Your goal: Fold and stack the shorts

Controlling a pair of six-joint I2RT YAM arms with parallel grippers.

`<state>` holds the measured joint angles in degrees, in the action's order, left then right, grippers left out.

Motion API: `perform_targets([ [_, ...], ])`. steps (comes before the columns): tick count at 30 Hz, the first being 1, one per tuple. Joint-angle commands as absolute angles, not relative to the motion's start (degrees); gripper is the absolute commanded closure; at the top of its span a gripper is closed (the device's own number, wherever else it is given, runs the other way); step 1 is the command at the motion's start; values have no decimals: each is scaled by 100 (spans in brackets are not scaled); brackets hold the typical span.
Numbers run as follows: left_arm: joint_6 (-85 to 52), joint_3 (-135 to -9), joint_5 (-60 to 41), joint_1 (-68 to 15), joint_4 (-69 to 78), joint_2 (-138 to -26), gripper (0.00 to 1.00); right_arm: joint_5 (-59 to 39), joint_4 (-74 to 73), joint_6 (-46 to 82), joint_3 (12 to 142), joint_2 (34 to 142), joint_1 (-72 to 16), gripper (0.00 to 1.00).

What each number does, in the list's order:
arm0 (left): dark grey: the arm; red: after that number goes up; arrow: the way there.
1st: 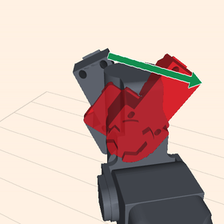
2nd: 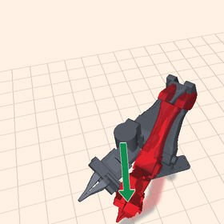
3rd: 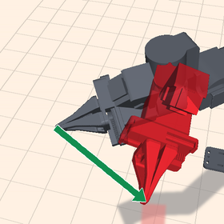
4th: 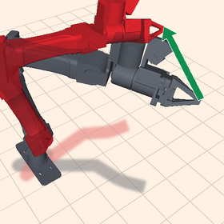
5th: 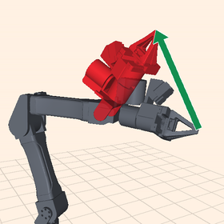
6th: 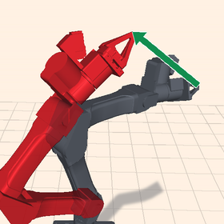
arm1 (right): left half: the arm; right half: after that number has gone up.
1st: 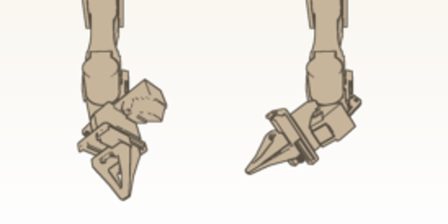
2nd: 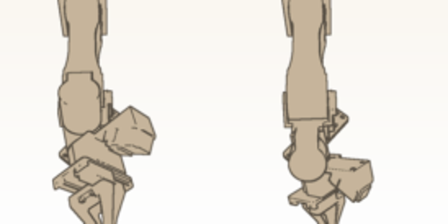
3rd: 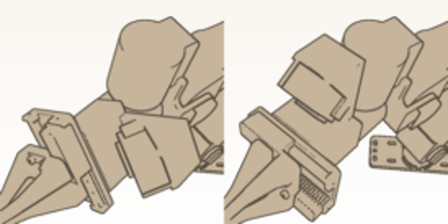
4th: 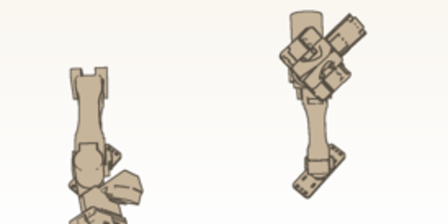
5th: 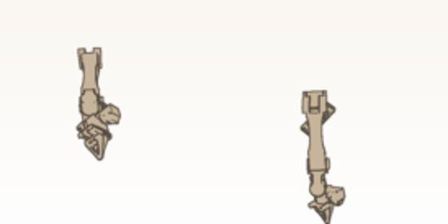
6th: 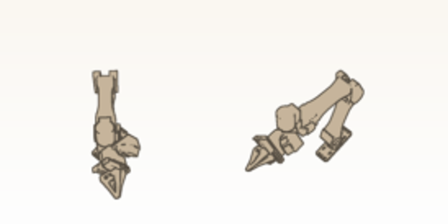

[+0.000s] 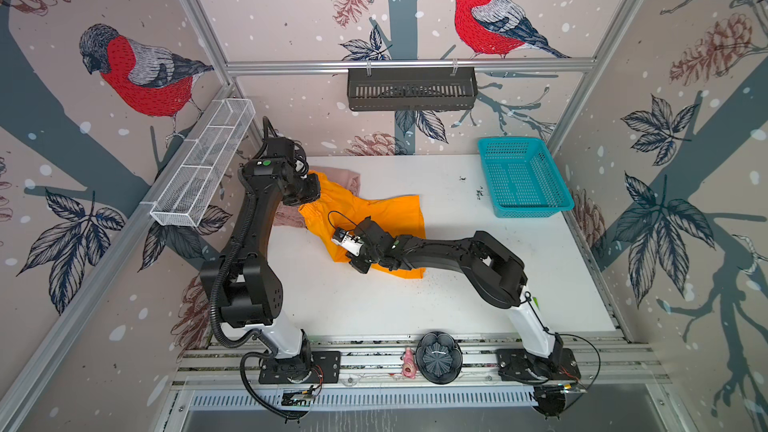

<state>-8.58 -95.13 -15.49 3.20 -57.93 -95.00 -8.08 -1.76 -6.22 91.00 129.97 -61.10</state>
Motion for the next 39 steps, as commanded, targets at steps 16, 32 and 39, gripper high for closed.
perform_targets([
  [16, -903, -9836, -1105, 7, -6116, -9678, 100, -1421, -828, 131, 7994, 11670, -5954, 58],
  [32, -1771, -9896, -831, -999, -5745, -9824, 100, 292, -1226, 553, 4287, 9736, -5812, 89],
  [39, -2370, -9811, -710, -1679, -5378, -10002, 100, 244, -1640, 683, 3945, 9686, -6038, 90],
])
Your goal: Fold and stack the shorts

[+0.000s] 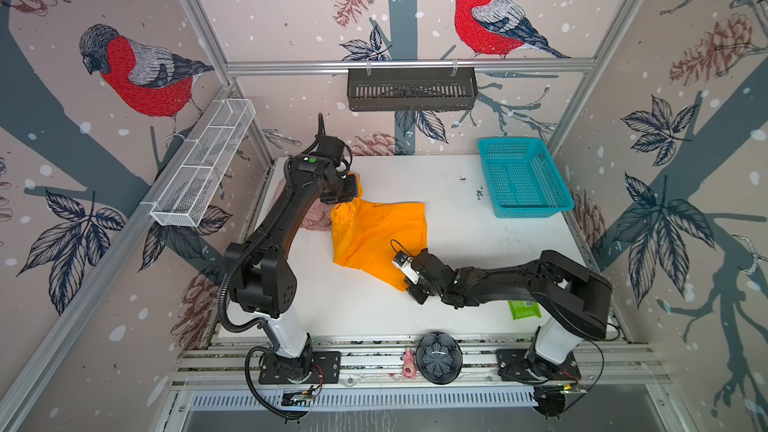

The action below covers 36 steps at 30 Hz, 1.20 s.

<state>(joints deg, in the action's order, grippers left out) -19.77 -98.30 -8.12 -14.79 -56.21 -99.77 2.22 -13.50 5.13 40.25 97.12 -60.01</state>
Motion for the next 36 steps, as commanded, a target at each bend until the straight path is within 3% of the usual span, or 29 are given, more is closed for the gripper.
perform_targets([
  [1, -2445, -9763, -697, -1804, -5306, -9998, 100, 211, -1695, 691, 3913, 9679, -6043, 90],
  [20, -2938, -8606, -887, -3243, -3738, -10310, 100, -8, -1863, 797, 4008, 9861, -6261, 81],
  [26, -2805, -8307, -825, -3551, -3738, -10502, 100, -62, -1890, 794, 3973, 9770, -6150, 68],
  [28, -2769, -8258, -862, -3641, -3777, -10561, 98, -144, -1927, 819, 3918, 9672, -6087, 59],
  [29, -2761, -8256, -882, -3685, -3773, -10594, 85, -239, -1986, 828, 3856, 9591, -6039, 54],
  [31, -2707, -8300, -927, -3764, -3708, -10623, 40, -417, -2047, 838, 3761, 9395, -5985, 45],
  [32, -2682, -8366, -914, -3809, -3706, -10635, 29, -485, -2025, 826, 3720, 9268, -5987, 42],
  [36, -2565, -8794, -1113, -3858, -3876, -10474, 12, -580, -1630, 873, 3517, 8458, -6038, 41],
])
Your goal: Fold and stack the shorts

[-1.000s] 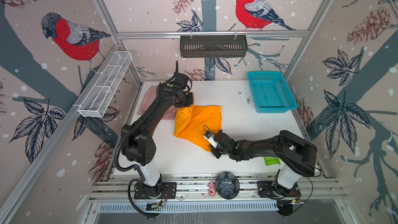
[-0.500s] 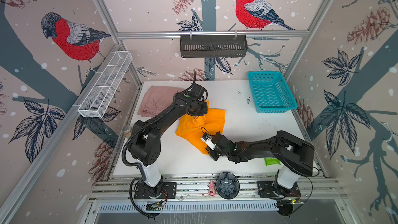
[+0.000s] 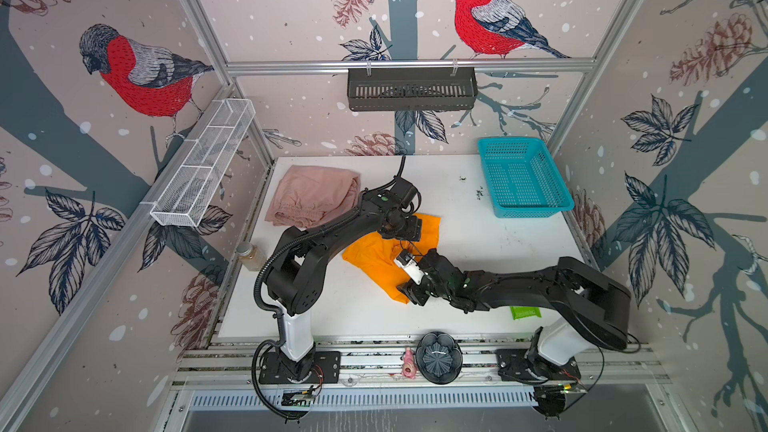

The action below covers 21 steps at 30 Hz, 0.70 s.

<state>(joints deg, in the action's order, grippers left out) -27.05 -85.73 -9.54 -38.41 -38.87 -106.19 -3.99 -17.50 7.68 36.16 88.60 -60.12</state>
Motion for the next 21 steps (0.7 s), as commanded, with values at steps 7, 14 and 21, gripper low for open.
perform_targets([
  [7, -2536, -9587, -108, -3722, -4809, -9695, 2, -561, -587, 1099, 3325, 6288, -5637, 48],
  [14, -2310, -7923, -15, -3384, -3967, -8690, 15, -836, -790, 1127, 3873, 6526, -4239, 54],
  [21, -2064, -6200, -1118, -3662, -2313, -8162, 49, -1572, -828, 748, 5182, 8426, -3681, 54],
])
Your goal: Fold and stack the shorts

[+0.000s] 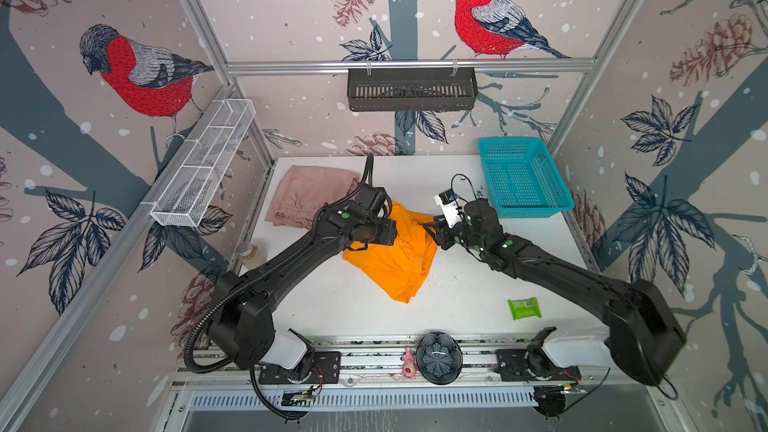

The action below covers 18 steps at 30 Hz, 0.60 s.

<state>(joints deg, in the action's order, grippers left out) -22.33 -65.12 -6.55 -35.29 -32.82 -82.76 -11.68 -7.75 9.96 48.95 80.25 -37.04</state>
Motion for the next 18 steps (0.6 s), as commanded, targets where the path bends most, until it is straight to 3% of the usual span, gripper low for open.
perform_targets([
  [1, -2014, -6074, -1075, -3743, -2242, -8157, 54, -1577, -779, 655, 5350, 8681, -3683, 54],
  [8, -2390, -5151, -1308, -3941, -739, -8296, 57, -1202, -422, 169, 5975, 9901, -3663, 49],
  [13, -2490, -4874, -1359, -4229, 97, -8604, 57, -1408, -813, 420, 5642, 10082, -3330, 67],
  [18, -2498, -4842, -1281, -4607, 365, -9114, 58, -2017, -1201, 687, 5274, 10182, -2947, 68],
])
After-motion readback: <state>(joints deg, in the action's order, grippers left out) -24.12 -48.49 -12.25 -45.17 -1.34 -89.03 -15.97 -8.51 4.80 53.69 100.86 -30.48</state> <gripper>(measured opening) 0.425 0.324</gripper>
